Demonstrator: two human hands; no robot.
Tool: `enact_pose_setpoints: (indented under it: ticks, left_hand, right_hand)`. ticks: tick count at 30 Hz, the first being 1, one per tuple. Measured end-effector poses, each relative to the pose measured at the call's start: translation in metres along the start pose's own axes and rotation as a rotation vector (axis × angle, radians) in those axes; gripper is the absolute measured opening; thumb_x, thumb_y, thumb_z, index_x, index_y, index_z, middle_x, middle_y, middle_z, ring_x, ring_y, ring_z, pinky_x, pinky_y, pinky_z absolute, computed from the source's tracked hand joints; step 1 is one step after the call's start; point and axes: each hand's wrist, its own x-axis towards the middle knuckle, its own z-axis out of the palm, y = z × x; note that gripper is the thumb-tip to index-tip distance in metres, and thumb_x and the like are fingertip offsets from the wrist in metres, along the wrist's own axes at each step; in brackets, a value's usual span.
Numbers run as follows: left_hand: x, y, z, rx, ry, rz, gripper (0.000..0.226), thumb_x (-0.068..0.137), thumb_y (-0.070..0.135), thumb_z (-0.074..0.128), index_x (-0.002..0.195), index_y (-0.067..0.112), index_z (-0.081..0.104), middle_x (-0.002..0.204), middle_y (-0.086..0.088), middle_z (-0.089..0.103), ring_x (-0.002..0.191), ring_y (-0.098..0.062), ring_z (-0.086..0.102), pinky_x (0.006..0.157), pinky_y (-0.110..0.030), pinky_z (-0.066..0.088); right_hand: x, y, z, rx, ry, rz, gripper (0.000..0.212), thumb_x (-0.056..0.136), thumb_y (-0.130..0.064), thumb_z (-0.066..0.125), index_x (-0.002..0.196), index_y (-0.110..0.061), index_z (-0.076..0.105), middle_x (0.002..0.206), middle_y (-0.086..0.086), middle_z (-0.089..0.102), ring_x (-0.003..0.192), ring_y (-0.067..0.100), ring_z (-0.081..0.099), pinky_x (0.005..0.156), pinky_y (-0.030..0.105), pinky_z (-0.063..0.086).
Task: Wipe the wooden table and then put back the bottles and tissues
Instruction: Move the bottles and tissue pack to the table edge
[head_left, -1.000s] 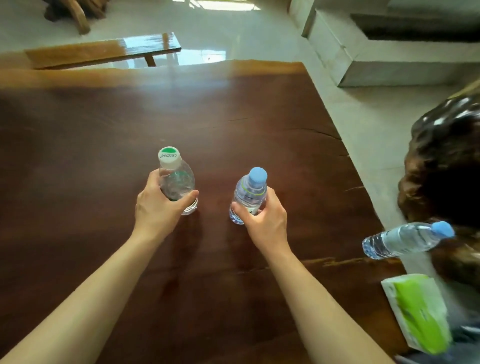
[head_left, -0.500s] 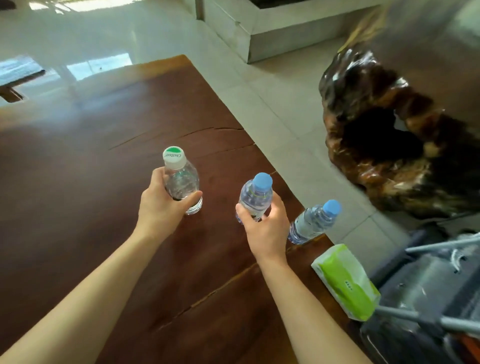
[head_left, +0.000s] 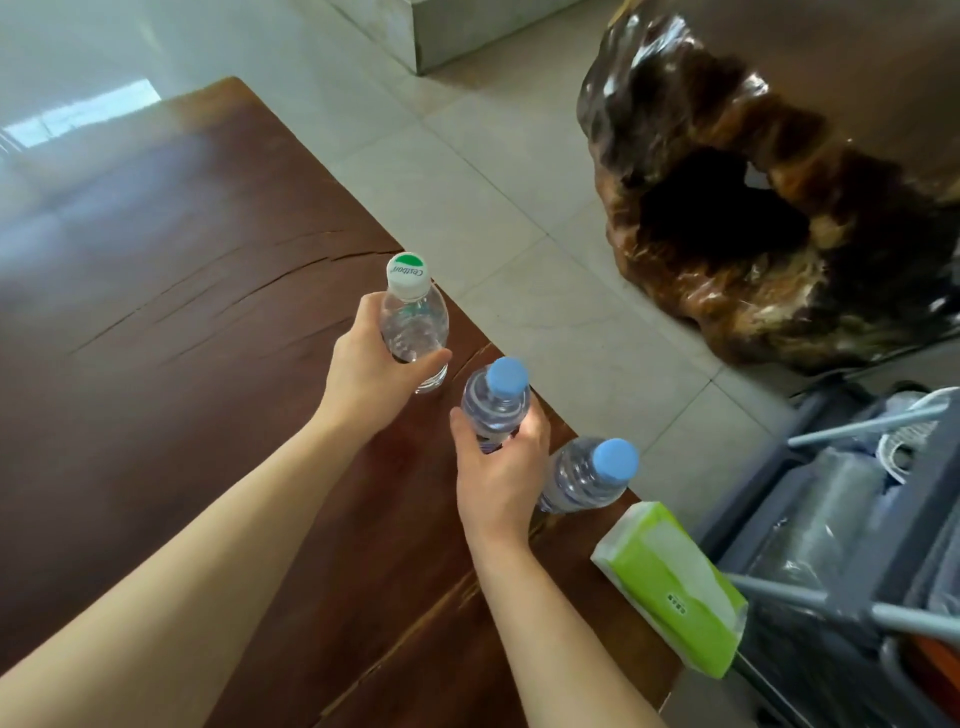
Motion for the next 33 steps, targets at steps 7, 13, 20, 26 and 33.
enact_pose_setpoints:
  ticks: [7,13,20,26,33]
  left_hand:
    - [0.001,-0.006,0.007,0.012,-0.025,-0.042,0.062,0.069,0.038,0.086,0.112,0.043,0.041,0.098,0.034,0.057,0.086,0.023,0.056,0.064,0.002,0.038]
    - [0.000,-0.005,0.006,0.000,-0.057,-0.058,0.072,0.066,0.035,0.088,0.124,0.035,0.045,0.109,0.022,0.064,0.102,-0.001,0.064,0.085,-0.023,0.051]
    - [-0.029,-0.011,-0.013,0.094,-0.015,-0.101,0.098,0.069,0.044,0.087,0.149,0.022,0.034,0.150,0.001,0.048,0.131,-0.015,0.050,0.099,-0.026,0.039]
    - [-0.078,-0.027,-0.055,0.169,0.066,-0.152,0.078,0.081,0.050,0.074,0.146,0.020,0.042,0.145,0.000,0.051,0.129,-0.015,0.052,0.101,-0.031,0.041]
    - [-0.179,-0.045,-0.109,0.203,0.175,-0.242,0.062,0.090,0.056,0.058,0.141,0.022,0.048,0.140,0.006,0.052,0.121,-0.011,0.054,0.095,-0.030,0.041]
  right_hand:
    - [0.007,0.001,-0.002,-0.025,-0.019,-0.004,0.055,0.079,-0.034,0.083,0.127,-0.024,0.059,0.114,-0.018,0.057,0.114,0.004,0.054,0.096,0.001,0.033]
    - [0.006,-0.004,-0.004,-0.060,-0.026,0.000,0.061,0.079,-0.035,0.084,0.131,-0.021,0.056,0.124,-0.006,0.063,0.120,0.012,0.057,0.104,0.033,0.049]
    - [-0.002,-0.005,-0.008,-0.146,-0.124,0.061,0.090,0.079,-0.039,0.084,0.151,-0.012,0.037,0.149,0.006,0.050,0.140,0.020,0.045,0.117,0.037,0.038]
    - [-0.019,-0.003,-0.011,-0.218,-0.224,0.118,0.101,0.082,-0.039,0.081,0.157,-0.009,0.021,0.163,0.010,0.031,0.151,0.024,0.028,0.122,0.031,0.020]
    - [-0.067,-0.014,-0.035,-0.347,-0.375,0.083,0.095,0.085,-0.049,0.073,0.157,-0.011,0.024,0.163,0.012,0.029,0.151,0.028,0.025,0.123,0.042,0.024]
